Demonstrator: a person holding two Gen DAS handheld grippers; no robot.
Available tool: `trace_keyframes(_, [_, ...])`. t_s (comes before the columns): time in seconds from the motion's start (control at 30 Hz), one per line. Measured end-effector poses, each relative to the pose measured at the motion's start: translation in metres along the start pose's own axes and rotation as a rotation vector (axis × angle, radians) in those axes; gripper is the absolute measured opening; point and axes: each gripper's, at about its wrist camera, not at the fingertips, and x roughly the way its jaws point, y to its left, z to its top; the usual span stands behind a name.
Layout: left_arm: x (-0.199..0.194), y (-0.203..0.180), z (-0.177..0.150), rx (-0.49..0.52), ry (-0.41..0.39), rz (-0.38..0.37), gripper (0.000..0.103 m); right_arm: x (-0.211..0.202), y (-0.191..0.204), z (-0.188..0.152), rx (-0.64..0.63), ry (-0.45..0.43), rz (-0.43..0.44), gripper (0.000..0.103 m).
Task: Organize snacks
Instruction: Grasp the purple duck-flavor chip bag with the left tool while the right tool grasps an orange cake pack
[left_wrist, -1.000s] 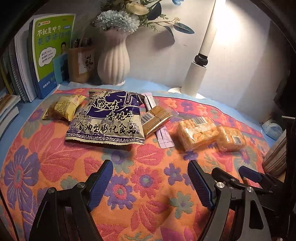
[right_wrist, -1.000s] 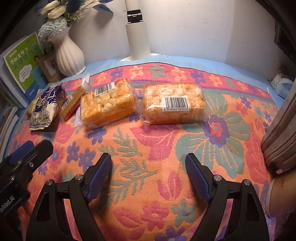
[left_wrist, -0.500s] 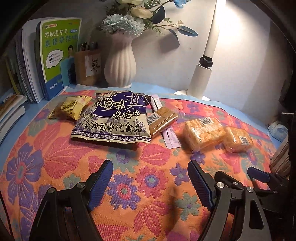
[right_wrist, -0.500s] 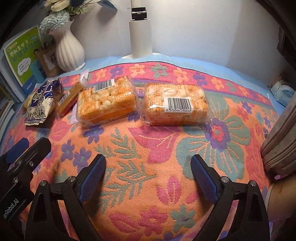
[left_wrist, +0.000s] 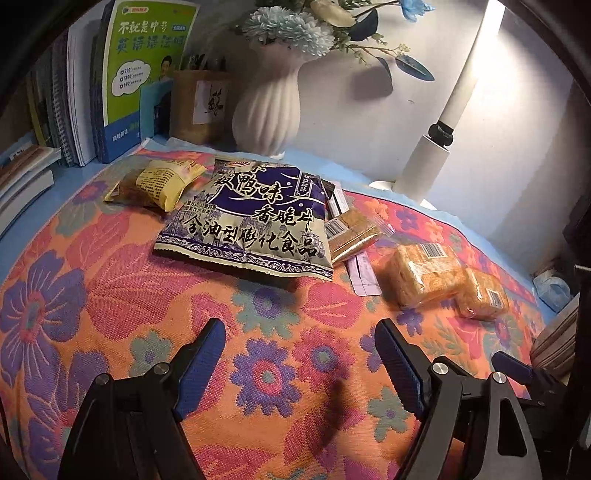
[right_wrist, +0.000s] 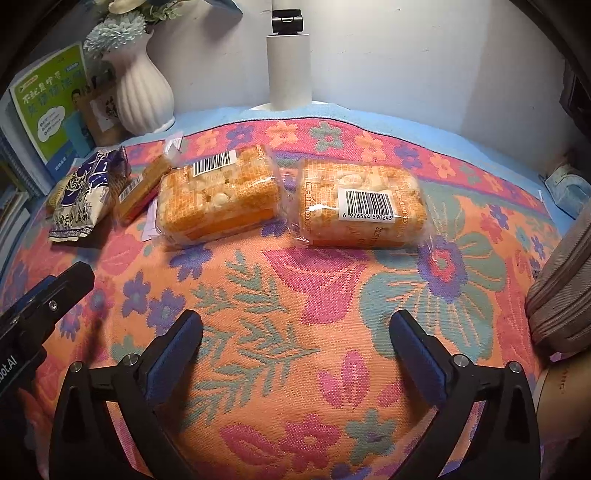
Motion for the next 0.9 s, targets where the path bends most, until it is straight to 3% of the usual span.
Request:
trace_keyframes(0.13, [-0.003, 0.01, 0.001, -0.044, -0.006, -0.021, 0.081, -0.002, -0.002, -0.001, -0.001, -0.003, 0.011, 0.103])
trace_keyframes(0.27, [-0.015, 0.027, 0.01, -0.053, 0.005, -0.024, 0.081, -0.011, -0.012, -0.002, 0.04, -0.033, 0.095, 0.103])
trace_keyframes(0.43, [-0.033, 0.055, 0.045, -0.077, 0.023, -0.142, 0.081, -0.02, -0.017, -0.001, 0.068, -0.066, 0.187, 0.103])
trace_keyframes(0.5, [-0.028, 0.055, 0.063, -0.056, 0.054, -0.178, 0.082, -0.023, -0.012, 0.002, 0.048, -0.051, 0.206, 0.103])
trace_keyframes(0.6, [-0.013, 0.045, 0.085, 0.013, 0.055, -0.17, 0.082, -0.03, 0.003, 0.016, -0.033, -0.053, 0.2, 0.103])
trace_keyframes(0.73, [0.018, 0.024, 0.099, 0.076, 0.081, -0.205, 0.082, -0.038, 0.024, 0.043, -0.135, -0.104, 0.201, 0.103])
trace_keyframes(0.9, [0.041, 0.007, 0.097, 0.223, 0.021, -0.033, 0.083, -0.007, 0.05, 0.06, -0.249, -0.109, 0.141, 0.103])
